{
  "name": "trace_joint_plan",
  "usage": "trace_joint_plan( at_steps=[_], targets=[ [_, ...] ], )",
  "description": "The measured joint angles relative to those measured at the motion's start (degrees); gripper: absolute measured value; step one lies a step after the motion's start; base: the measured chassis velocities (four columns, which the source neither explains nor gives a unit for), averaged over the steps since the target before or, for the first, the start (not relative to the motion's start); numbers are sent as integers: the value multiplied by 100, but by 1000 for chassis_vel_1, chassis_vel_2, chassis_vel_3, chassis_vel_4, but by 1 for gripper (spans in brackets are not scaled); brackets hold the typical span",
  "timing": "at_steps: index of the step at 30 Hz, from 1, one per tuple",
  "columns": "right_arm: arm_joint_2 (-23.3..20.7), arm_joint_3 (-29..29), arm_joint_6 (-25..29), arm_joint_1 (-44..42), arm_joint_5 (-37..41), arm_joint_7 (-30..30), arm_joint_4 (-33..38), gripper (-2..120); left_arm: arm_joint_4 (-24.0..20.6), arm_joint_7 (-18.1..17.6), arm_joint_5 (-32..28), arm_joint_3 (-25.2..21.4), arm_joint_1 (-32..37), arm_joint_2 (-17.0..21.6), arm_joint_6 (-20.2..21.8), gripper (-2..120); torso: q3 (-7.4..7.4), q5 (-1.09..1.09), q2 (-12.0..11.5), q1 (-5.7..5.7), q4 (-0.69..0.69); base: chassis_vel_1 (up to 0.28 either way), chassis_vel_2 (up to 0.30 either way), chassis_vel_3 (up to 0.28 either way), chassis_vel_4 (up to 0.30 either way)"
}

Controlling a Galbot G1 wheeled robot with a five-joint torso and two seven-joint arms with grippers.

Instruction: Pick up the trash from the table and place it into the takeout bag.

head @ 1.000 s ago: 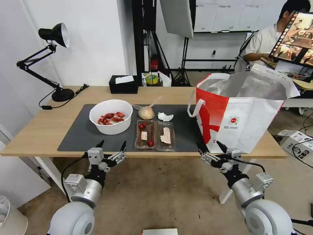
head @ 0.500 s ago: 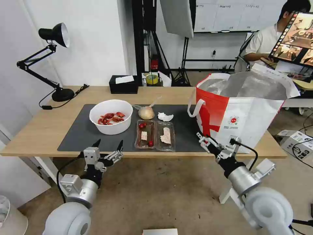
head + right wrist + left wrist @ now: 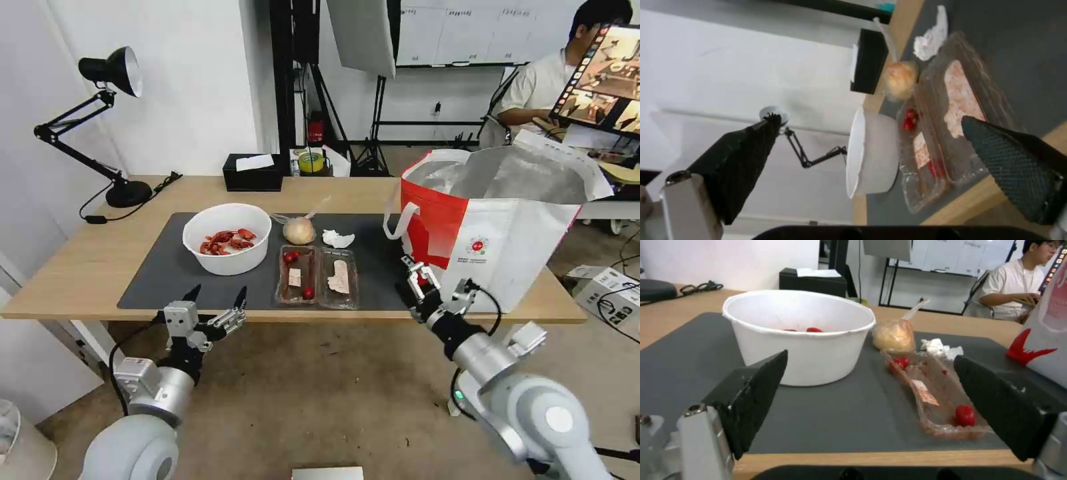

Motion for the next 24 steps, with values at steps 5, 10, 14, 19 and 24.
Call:
trace_joint_plan(
  at_steps=[5,10,14,19,24],
  targets=[
    [491,-427,337,49,-267,97,-251,100,-16,-7,-29,-7,48,33,0,100,0,1,0,0,1,0,0,0,0],
    [1028,-784,520,36,-675,253,-472,100,-7,-23,-104,1,60,71,-17,100,0,0,0,0,1,0,0,0,0],
    [1183,-910,536,4,-737,257,-546,100,2,-27,-111,-14,79,81,-32,100,0,0,0,0,0,0,0,0,0],
    [1366,-1032,550,25,-793,276,-654,100,7,-32,-111,-55,139,83,-58,100,0,0,0,0,1,0,0,0,0],
    [1641,-1115,564,114,-821,286,-920,100,-7,-37,-104,-105,220,81,-80,100,0,1,0,0,1,0,0,0,0]
  ],
)
